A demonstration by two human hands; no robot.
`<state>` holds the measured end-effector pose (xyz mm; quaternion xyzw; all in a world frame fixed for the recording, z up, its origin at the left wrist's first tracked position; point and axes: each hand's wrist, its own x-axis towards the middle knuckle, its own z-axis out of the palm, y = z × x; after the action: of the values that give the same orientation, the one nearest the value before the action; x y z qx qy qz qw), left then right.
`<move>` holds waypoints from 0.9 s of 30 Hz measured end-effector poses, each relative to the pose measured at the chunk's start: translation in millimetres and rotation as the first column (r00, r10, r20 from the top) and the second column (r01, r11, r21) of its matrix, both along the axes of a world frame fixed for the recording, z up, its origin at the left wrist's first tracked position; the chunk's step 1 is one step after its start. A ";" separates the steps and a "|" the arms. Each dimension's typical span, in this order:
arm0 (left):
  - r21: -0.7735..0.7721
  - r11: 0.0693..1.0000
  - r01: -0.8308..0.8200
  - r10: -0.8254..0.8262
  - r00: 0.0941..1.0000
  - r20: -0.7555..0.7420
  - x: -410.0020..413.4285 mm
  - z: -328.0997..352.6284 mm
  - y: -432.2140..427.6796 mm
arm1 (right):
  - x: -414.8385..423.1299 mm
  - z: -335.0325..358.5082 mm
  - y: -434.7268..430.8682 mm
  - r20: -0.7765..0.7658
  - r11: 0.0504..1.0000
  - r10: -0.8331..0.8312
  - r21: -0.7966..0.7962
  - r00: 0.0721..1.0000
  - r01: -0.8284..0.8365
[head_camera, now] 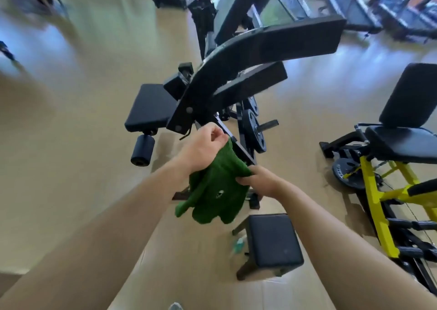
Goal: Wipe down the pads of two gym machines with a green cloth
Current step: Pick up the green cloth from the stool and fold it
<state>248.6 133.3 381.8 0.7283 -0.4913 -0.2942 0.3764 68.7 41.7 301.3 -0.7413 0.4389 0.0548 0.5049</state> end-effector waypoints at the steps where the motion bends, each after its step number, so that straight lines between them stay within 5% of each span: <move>1: 0.004 1.000 -0.014 0.014 1.000 0.017 22.8 6.1 7.5 | 16.8 8.9 2.3 0.034 0.999 -0.028 -0.031 0.999 0.029; 5: 0.116 0.983 -0.142 0.154 0.983 -0.099 122.7 8.4 43.6 | 94.9 51.5 17.6 0.115 0.989 -0.016 -0.147 0.993 0.033; 9: 0.282 0.899 -0.334 0.425 0.821 -0.382 206.3 -11.1 79.5 | 178.6 83.9 38.4 0.216 0.975 0.060 -0.221 0.974 -0.011; 14: 0.444 0.892 -0.081 0.309 0.826 -0.472 259.1 -25.3 104.5 | 267.5 112.7 37.6 0.315 0.965 0.065 -0.263 0.947 0.022; 18: 0.287 0.940 0.184 0.091 0.675 -0.732 293.9 -23.7 96.6 | 333.0 124.9 11.9 0.328 0.962 0.099 -0.272 0.940 -0.006; 21: 0.115 0.987 0.108 0.040 0.534 -0.845 335.4 -27.6 69.8 | 383.2 127.2 -16.3 0.346 0.972 0.068 -0.233 0.936 0.015; 27: -0.089 0.991 -0.098 0.014 0.742 -0.670 418.6 -21.2 -20.3 | 480.6 123.1 -88.7 0.390 0.997 -0.027 -0.055 0.920 0.053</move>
<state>667.2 113.0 360.6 0.5656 -0.3186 -0.4941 0.5783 549.3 -47.1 424.4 -0.7442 0.3466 -0.1179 0.5588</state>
